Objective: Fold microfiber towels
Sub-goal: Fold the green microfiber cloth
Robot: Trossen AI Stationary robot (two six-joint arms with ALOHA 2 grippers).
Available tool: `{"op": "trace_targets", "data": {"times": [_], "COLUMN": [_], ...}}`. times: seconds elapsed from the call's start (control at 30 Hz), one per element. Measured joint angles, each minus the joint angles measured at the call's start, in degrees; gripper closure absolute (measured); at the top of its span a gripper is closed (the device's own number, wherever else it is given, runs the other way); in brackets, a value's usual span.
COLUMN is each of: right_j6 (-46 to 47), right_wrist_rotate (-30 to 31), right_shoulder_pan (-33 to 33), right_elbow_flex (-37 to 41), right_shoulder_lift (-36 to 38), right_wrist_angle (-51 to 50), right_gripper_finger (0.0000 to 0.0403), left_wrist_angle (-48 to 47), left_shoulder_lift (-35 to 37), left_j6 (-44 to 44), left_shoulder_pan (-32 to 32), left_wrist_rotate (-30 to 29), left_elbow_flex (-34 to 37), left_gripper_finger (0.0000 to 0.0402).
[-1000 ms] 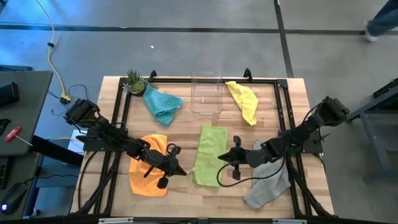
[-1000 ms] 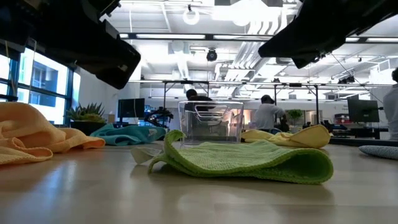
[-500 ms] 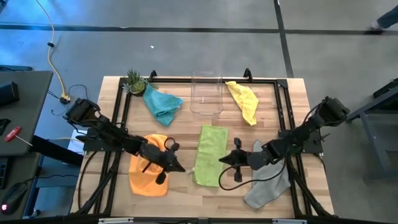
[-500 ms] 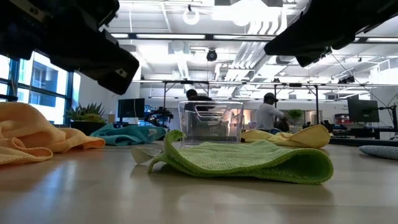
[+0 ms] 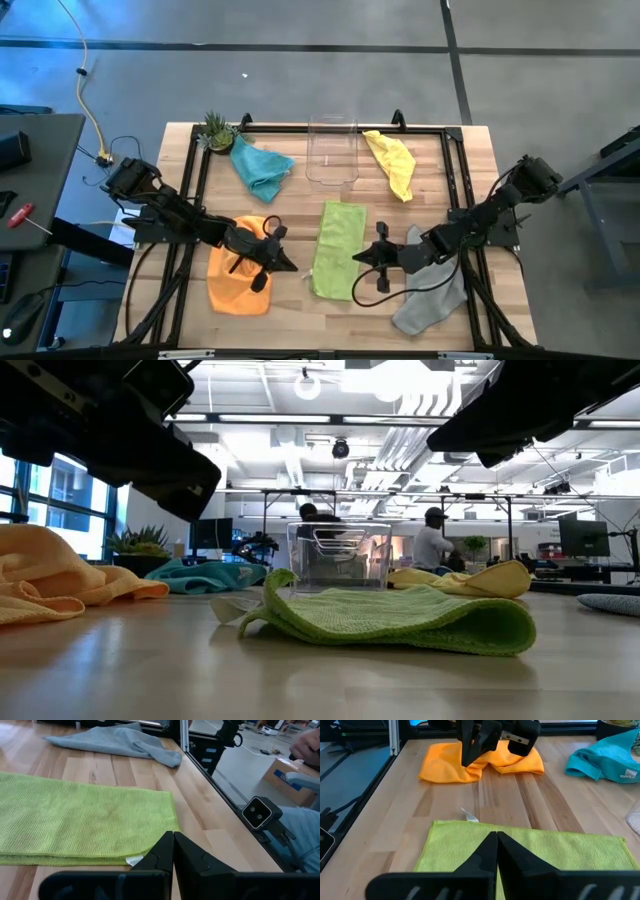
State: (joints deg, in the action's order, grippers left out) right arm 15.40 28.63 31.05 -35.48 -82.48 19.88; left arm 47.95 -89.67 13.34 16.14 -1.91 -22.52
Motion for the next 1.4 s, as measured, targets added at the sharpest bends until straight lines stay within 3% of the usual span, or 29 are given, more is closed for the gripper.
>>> {"op": "trace_targets", "data": {"times": [0.2, 0.57, 1.17, 1.4], "right_j6": [0.00, 1.16, 2.50, 2.58], "right_wrist_rotate": [-0.56, -0.95, -2.31, -3.38], "right_shoulder_pan": [0.00, 0.41, 2.43, 2.45], "right_elbow_flex": [-0.52, -11.74, -15.58, -15.58], "right_shoulder_lift": [-0.02, -0.04, -0.08, -0.08], "right_wrist_angle": [-1.23, -22.79, -28.25, -28.53], "right_gripper_finger": [0.0403, 0.0403, 0.0401, 0.0340], "left_wrist_angle": [-0.01, -0.07, -0.08, -0.09], "left_shoulder_lift": [0.00, 0.00, 0.00, 0.00], "left_j6": [0.00, 0.00, -0.02, -0.04], "left_shoulder_pan": [0.00, 0.00, 0.00, 0.00], "left_wrist_rotate": [0.00, 0.00, -0.06, -0.19], "left_elbow_flex": [-0.02, -0.02, -0.04, -0.07], "left_gripper_finger": [0.0401, 0.0401, 0.0402, 0.0401]}}
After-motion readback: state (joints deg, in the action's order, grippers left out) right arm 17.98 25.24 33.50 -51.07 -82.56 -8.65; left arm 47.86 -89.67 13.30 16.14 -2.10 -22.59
